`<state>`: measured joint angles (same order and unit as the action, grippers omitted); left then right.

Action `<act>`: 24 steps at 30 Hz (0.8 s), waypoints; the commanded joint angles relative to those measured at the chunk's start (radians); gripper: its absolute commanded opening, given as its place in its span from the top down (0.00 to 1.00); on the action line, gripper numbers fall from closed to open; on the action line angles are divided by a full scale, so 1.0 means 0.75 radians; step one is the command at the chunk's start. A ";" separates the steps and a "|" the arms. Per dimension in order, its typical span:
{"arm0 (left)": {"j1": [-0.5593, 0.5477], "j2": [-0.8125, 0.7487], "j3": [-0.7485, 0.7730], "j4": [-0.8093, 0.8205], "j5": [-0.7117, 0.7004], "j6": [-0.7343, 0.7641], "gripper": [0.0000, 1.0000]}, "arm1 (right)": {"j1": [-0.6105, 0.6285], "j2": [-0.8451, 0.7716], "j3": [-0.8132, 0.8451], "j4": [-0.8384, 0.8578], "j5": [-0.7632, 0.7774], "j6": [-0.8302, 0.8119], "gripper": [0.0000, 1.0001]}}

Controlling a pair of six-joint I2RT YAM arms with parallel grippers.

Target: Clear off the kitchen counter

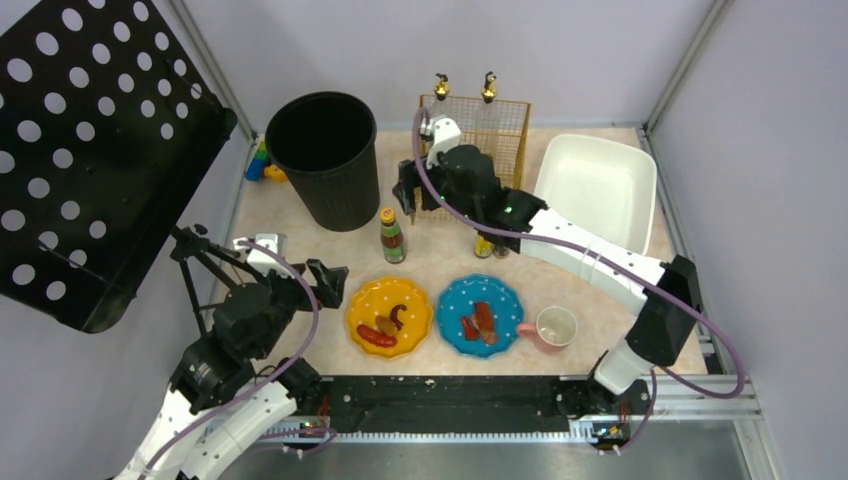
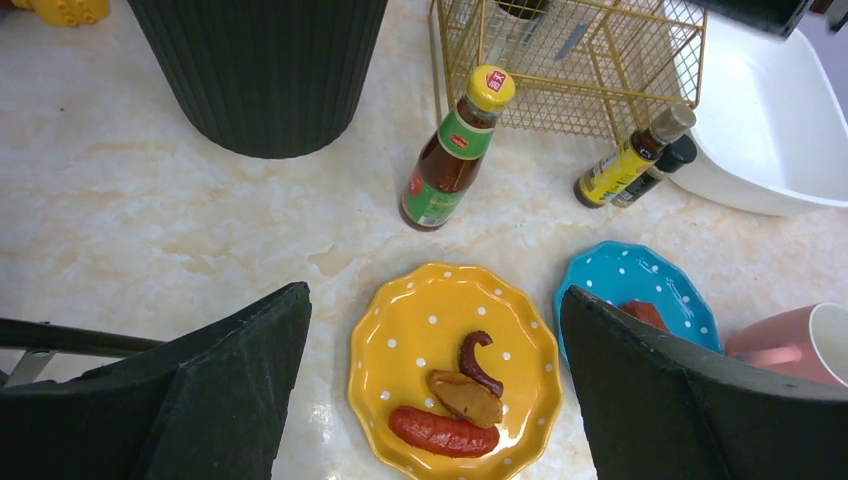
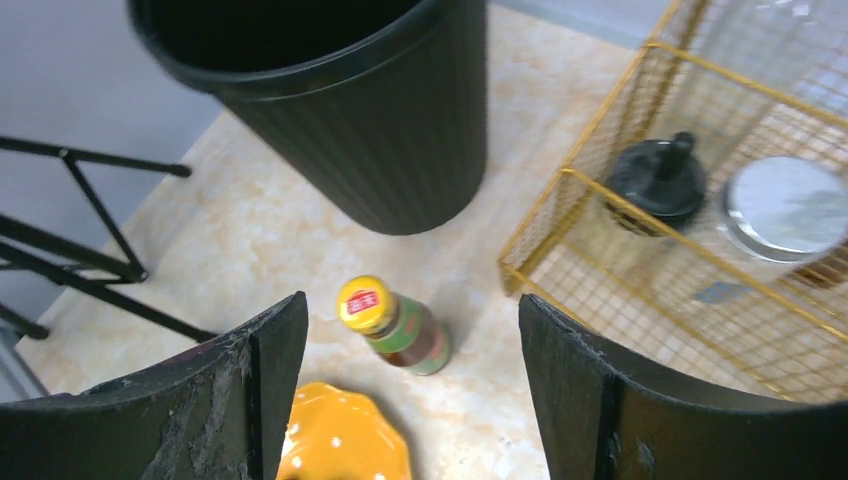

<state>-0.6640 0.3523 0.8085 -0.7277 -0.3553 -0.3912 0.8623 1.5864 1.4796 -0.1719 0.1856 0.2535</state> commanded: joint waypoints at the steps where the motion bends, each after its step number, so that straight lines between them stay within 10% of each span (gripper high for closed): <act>1: 0.006 -0.043 -0.003 0.015 -0.045 -0.008 0.01 | 0.067 0.083 0.071 -0.008 -0.037 -0.011 0.24; 24: 0.006 -0.050 -0.006 0.019 -0.024 -0.006 0.01 | 0.182 0.419 0.218 -0.033 0.063 -0.020 0.28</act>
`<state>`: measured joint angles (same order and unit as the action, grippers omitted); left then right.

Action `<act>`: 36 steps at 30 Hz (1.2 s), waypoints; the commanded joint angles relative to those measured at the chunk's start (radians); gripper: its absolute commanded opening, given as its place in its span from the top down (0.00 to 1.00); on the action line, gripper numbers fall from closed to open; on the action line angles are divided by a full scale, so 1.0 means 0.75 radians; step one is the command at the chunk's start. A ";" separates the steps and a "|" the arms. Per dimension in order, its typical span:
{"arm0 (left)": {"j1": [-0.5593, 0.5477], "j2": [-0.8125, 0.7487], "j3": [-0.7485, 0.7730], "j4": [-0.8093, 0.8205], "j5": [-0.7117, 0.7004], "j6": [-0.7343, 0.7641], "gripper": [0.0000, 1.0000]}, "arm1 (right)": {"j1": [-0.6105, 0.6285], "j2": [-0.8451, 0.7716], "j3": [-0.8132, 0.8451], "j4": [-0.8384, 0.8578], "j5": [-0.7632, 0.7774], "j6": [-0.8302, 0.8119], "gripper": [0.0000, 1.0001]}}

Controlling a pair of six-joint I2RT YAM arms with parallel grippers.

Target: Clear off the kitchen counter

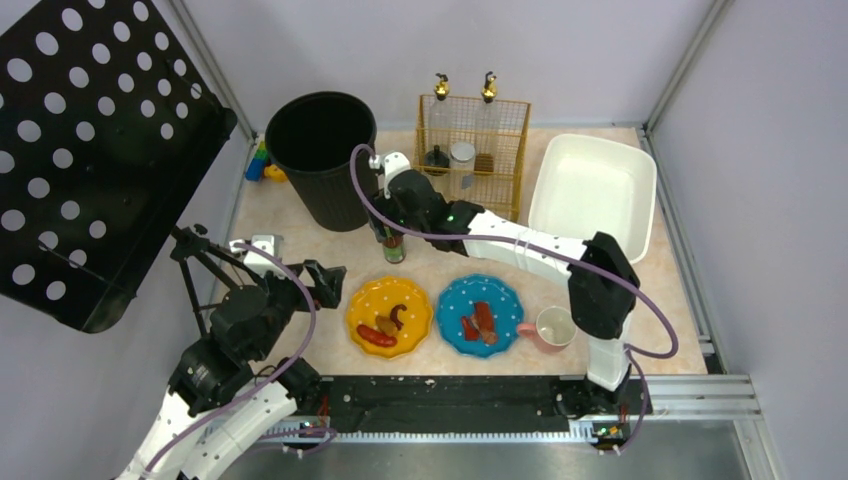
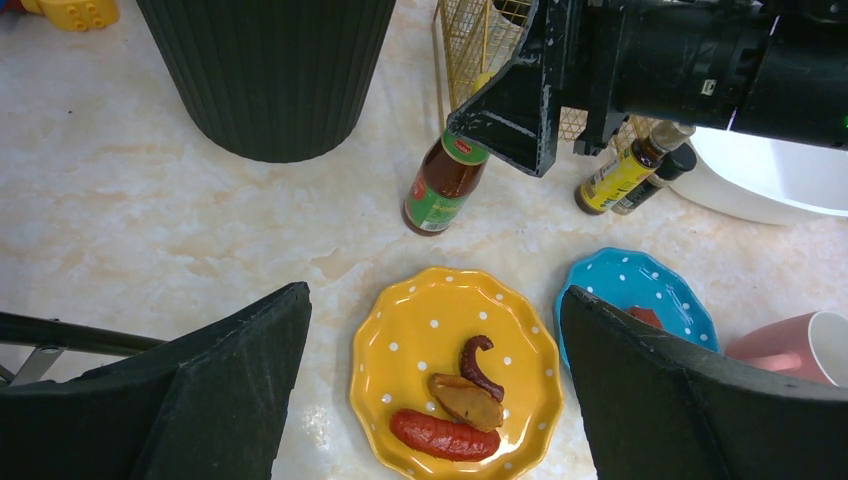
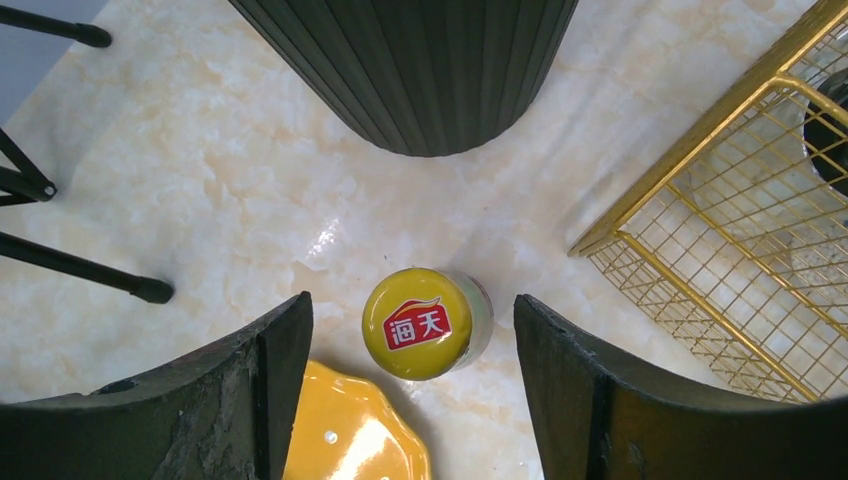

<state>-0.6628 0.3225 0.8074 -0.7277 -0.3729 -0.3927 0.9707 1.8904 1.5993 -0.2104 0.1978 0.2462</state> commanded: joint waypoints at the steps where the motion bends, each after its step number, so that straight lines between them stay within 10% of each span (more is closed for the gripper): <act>1: 0.004 -0.012 -0.004 0.020 0.000 -0.004 0.01 | 0.039 0.018 0.058 0.021 0.060 -0.015 0.29; 12: 0.004 -0.006 -0.009 0.020 -0.001 -0.004 0.01 | 0.048 0.085 0.093 0.010 0.094 -0.031 0.53; 23: 0.004 0.004 -0.008 0.021 -0.001 -0.004 0.01 | 0.048 0.020 0.024 0.091 0.157 -0.041 0.99; 36: 0.005 0.023 -0.007 0.019 -0.002 -0.004 0.01 | 0.049 -0.318 -0.017 0.104 0.306 -0.163 1.00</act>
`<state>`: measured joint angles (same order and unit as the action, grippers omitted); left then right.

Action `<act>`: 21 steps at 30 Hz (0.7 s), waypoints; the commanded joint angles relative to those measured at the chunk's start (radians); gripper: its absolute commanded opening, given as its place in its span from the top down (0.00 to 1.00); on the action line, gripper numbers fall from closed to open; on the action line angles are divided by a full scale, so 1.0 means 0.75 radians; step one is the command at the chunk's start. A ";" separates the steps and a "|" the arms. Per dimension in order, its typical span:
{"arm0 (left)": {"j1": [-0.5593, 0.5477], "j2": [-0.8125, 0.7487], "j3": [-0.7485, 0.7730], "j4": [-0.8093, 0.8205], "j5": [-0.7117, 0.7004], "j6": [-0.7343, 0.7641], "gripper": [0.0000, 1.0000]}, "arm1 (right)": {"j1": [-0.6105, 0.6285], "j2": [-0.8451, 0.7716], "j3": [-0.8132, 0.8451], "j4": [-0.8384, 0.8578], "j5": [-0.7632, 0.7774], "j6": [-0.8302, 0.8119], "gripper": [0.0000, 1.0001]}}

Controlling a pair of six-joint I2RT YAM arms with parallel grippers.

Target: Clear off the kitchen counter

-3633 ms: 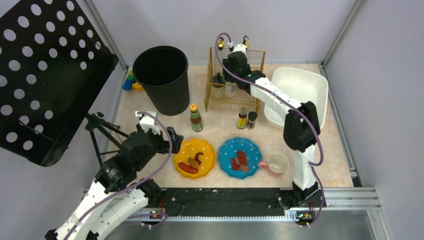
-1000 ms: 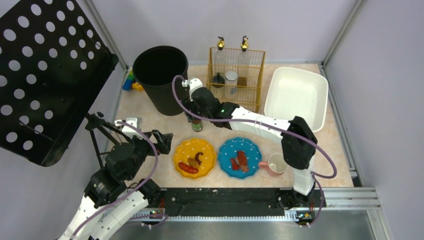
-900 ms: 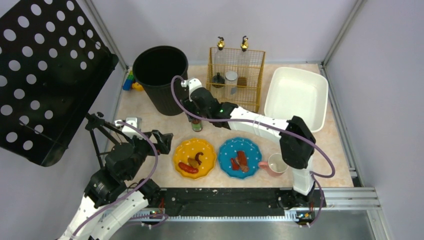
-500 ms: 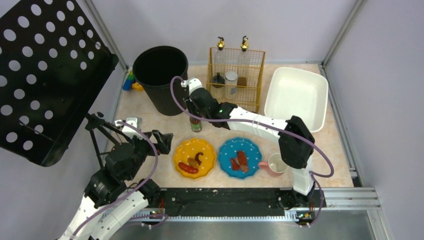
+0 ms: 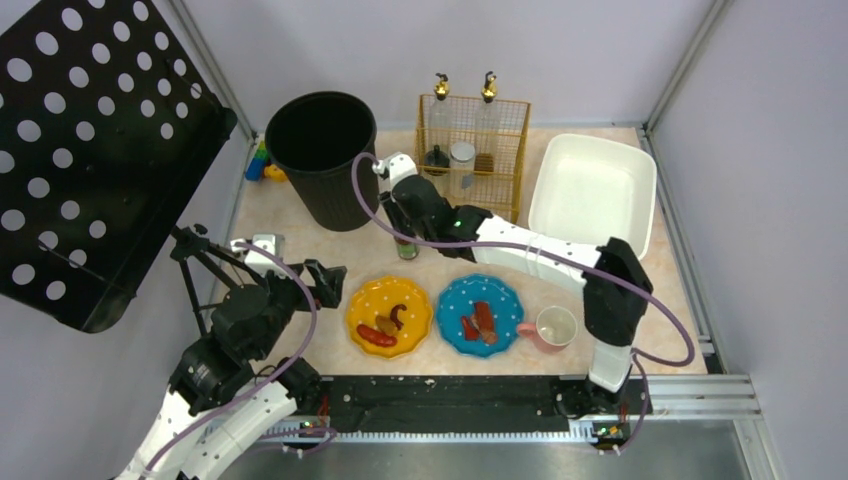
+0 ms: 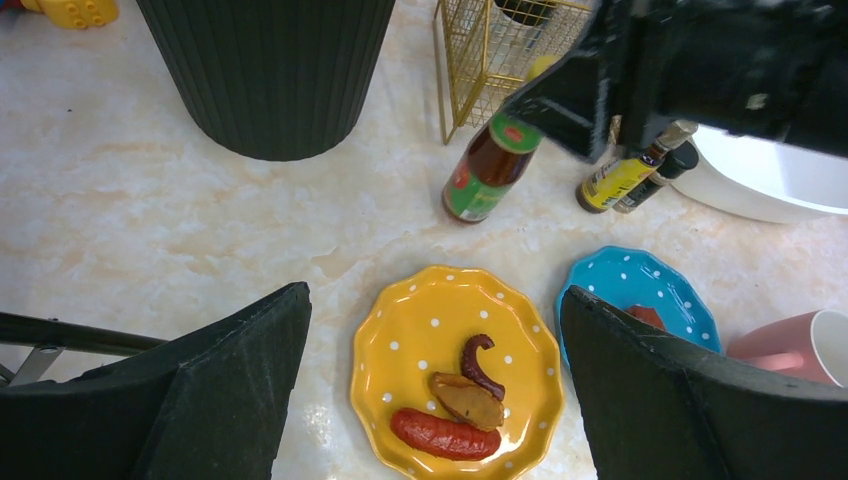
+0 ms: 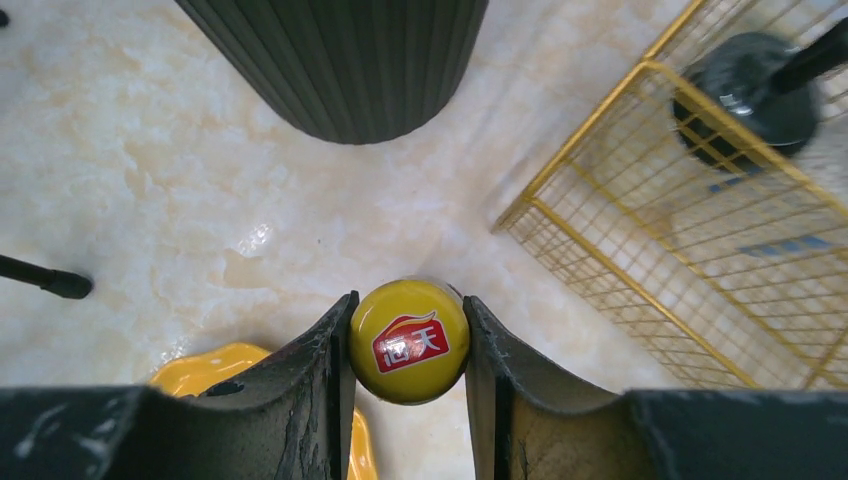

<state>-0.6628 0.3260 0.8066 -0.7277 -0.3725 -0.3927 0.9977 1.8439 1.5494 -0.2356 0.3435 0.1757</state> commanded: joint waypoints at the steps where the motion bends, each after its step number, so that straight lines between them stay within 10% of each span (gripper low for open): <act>1: 0.004 0.021 -0.004 0.018 -0.004 -0.005 0.01 | 0.011 -0.282 0.050 0.130 0.123 -0.082 1.00; 21: 0.006 0.041 -0.003 0.019 -0.005 0.000 0.01 | -0.410 -0.513 0.250 -0.022 0.084 -0.170 1.00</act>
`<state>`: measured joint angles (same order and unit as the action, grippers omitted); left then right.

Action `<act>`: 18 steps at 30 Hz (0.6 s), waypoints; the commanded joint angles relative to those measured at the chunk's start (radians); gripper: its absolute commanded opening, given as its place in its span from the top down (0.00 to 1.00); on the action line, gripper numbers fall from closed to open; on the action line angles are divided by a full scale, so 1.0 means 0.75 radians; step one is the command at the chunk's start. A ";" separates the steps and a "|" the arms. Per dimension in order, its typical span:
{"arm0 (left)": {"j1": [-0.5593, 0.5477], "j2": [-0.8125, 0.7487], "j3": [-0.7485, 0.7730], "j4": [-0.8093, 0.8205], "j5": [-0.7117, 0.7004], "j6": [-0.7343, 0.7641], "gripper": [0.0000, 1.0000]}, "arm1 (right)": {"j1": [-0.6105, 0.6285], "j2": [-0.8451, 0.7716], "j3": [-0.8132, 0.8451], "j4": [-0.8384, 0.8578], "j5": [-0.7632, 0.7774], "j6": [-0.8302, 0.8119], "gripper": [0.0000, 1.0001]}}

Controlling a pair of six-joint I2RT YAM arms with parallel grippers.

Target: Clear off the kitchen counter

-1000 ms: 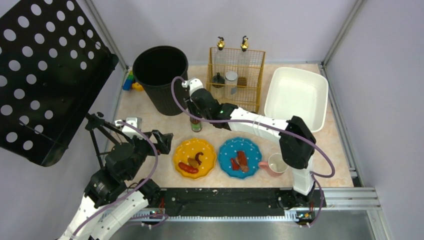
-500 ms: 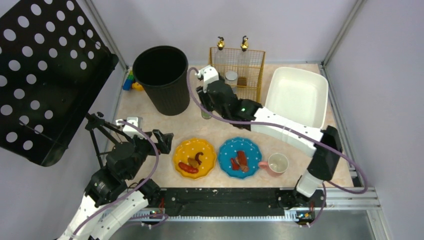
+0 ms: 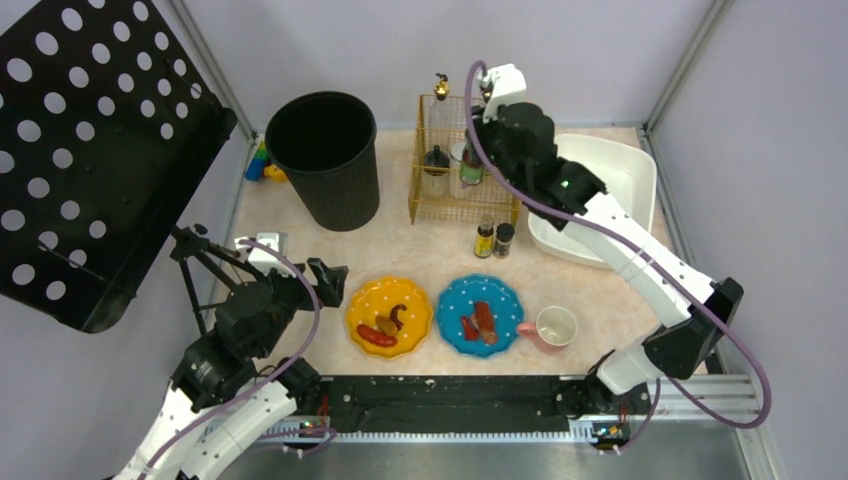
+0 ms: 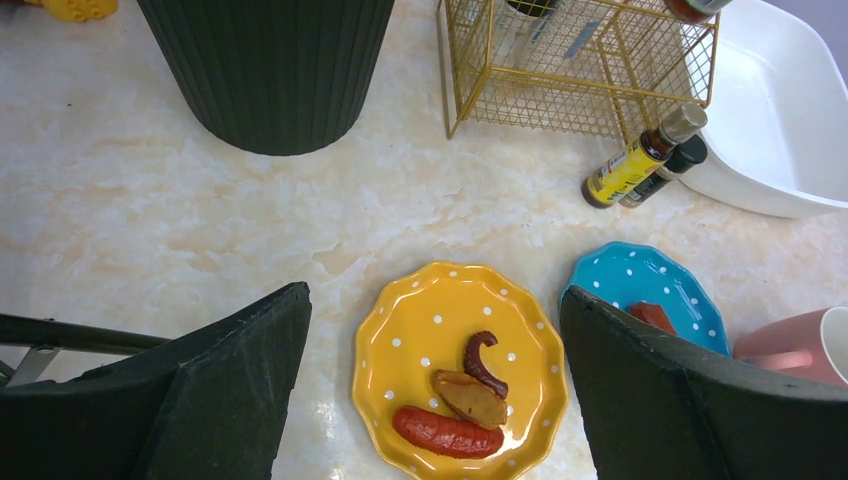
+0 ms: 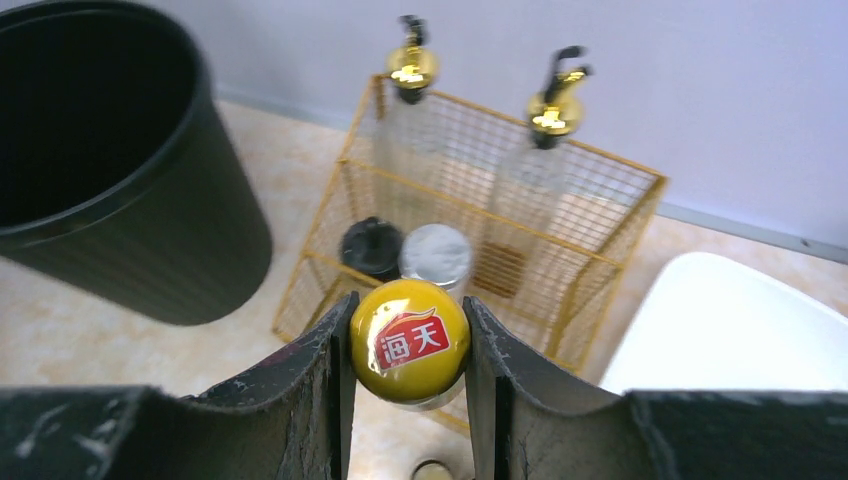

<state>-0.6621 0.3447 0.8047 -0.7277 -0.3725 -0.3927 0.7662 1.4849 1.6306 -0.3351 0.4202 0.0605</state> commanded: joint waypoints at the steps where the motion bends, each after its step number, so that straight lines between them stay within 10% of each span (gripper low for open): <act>1: 0.005 0.017 0.000 0.020 -0.004 0.000 0.01 | -0.132 -0.021 0.156 0.104 -0.030 -0.012 1.00; 18: 0.007 0.019 -0.001 0.021 0.002 0.000 0.01 | -0.373 0.161 0.146 0.301 -0.159 0.011 1.00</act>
<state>-0.6621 0.3565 0.8036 -0.7277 -0.3725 -0.3927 0.5182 1.6157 1.7145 -0.3264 0.3260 0.0601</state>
